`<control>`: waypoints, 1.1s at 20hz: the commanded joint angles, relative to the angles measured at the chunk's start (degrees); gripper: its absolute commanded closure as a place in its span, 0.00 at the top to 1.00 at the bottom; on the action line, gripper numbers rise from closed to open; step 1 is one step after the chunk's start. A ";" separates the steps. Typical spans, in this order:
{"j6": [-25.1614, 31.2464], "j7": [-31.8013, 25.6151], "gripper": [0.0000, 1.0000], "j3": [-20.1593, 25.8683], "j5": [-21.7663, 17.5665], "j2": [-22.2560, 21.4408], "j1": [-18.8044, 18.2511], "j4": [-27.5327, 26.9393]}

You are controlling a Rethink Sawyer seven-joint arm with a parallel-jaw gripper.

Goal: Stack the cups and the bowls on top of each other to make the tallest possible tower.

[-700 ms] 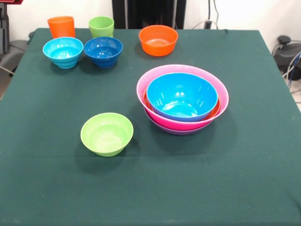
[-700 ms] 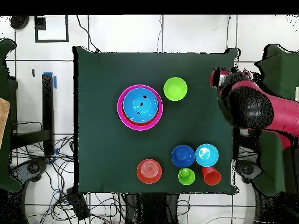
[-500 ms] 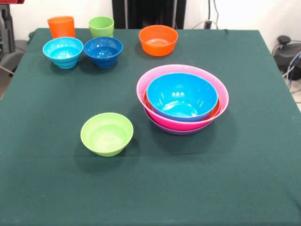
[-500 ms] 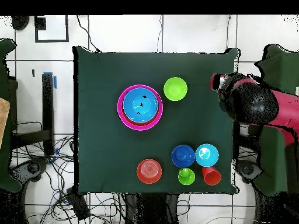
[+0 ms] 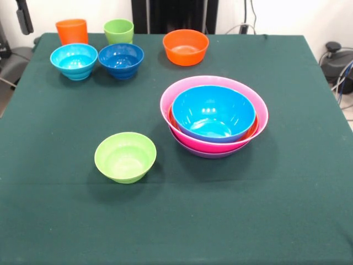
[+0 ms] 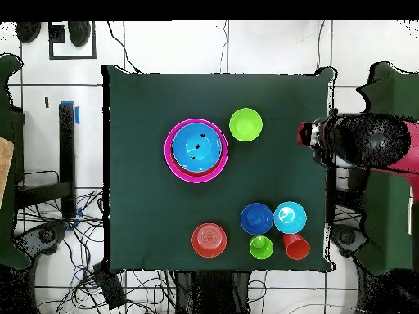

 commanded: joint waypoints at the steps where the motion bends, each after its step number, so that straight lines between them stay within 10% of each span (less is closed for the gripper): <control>1: 2.26 -16.08 1.00 2.74 -3.68 0.95 0.81 0.69; 14: -27.23 11.05 1.00 -4.79 -7.17 -0.48 10.30 17.27; 22: -34.15 5.76 1.00 -5.30 -5.78 2.98 11.72 17.94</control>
